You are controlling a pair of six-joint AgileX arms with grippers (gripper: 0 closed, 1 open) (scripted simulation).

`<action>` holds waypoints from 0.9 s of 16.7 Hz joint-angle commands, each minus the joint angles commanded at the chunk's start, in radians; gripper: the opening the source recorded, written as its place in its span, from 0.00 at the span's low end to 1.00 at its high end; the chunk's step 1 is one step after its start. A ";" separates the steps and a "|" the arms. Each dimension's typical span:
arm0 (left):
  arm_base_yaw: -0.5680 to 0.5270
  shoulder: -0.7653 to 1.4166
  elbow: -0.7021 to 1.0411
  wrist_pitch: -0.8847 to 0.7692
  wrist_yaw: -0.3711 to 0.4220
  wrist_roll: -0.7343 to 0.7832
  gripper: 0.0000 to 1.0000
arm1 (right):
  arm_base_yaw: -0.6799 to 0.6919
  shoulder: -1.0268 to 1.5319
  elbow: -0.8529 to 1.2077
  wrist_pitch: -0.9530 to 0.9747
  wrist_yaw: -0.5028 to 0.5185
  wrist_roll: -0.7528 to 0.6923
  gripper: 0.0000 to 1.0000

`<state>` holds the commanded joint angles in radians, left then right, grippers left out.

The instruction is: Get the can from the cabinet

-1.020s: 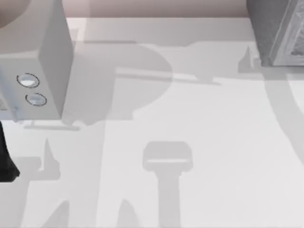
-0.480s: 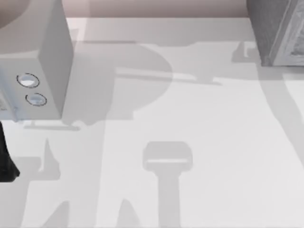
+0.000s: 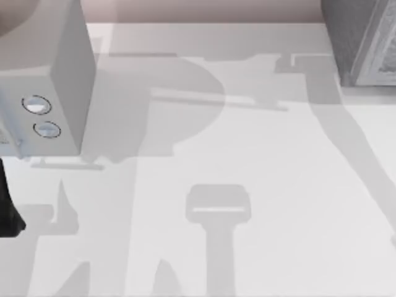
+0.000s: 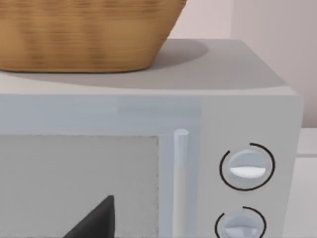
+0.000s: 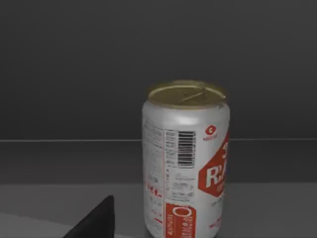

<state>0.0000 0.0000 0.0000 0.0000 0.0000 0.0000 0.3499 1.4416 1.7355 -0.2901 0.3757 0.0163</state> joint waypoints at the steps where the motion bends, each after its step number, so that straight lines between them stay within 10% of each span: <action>1: 0.000 0.000 0.000 0.000 0.000 0.000 1.00 | 0.028 0.018 -0.003 0.021 0.028 -0.001 1.00; 15: 0.000 0.000 0.000 0.000 0.000 0.000 1.00 | -0.020 0.247 0.209 0.038 -0.017 -0.002 1.00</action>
<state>0.0000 0.0000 0.0000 0.0000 0.0000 0.0000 0.3296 1.6883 1.9444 -0.2519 0.3588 0.0143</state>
